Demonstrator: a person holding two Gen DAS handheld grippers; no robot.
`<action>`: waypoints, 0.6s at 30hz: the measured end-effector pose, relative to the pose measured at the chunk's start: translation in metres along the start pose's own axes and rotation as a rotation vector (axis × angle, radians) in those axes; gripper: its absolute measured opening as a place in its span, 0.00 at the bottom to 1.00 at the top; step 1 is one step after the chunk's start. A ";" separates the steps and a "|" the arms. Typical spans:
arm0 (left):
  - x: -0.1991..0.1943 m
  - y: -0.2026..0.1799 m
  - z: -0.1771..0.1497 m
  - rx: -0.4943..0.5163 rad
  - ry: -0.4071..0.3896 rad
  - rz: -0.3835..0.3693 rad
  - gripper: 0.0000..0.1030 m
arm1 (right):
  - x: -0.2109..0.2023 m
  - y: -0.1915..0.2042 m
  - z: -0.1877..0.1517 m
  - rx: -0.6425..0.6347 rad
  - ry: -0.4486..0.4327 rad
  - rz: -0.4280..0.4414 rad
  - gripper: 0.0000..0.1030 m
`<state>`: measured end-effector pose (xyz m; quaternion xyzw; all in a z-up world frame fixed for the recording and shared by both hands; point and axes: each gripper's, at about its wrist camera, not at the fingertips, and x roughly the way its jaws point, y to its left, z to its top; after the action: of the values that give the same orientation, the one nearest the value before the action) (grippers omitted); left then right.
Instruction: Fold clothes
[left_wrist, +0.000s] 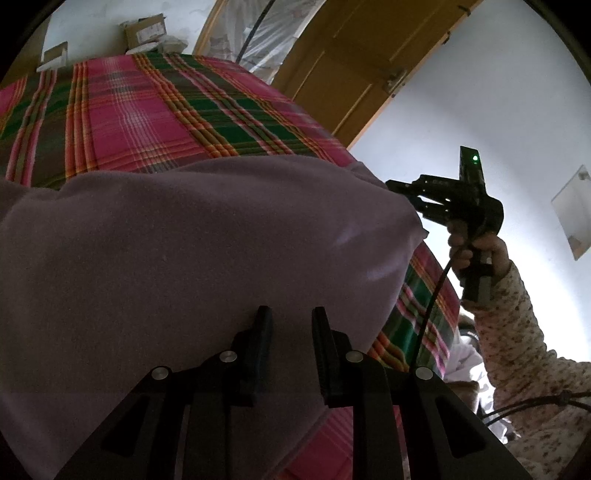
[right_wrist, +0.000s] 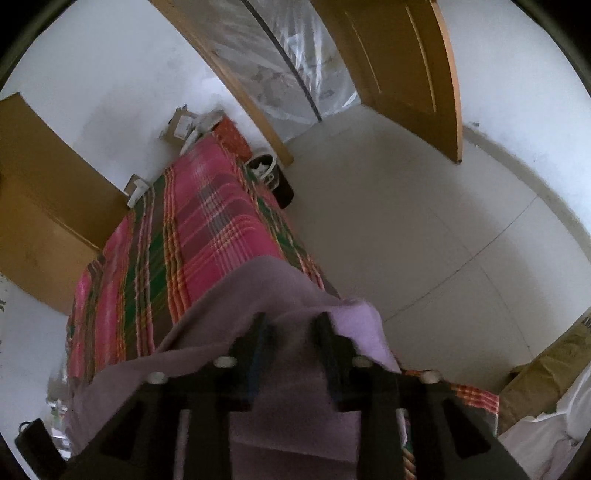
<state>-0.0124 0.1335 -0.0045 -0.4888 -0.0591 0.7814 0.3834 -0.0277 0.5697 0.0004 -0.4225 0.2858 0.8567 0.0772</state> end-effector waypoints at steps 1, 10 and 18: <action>0.000 0.000 0.000 0.001 0.000 0.001 0.22 | -0.002 0.004 0.000 -0.024 -0.016 -0.017 0.07; -0.001 -0.002 -0.002 0.004 -0.002 0.001 0.22 | -0.021 0.034 0.021 -0.128 -0.129 -0.073 0.06; -0.006 -0.001 -0.004 -0.004 -0.004 -0.009 0.22 | 0.015 0.009 0.024 0.007 -0.044 -0.111 0.26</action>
<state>-0.0072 0.1289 -0.0021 -0.4880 -0.0638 0.7804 0.3857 -0.0565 0.5737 0.0042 -0.4185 0.2630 0.8592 0.1321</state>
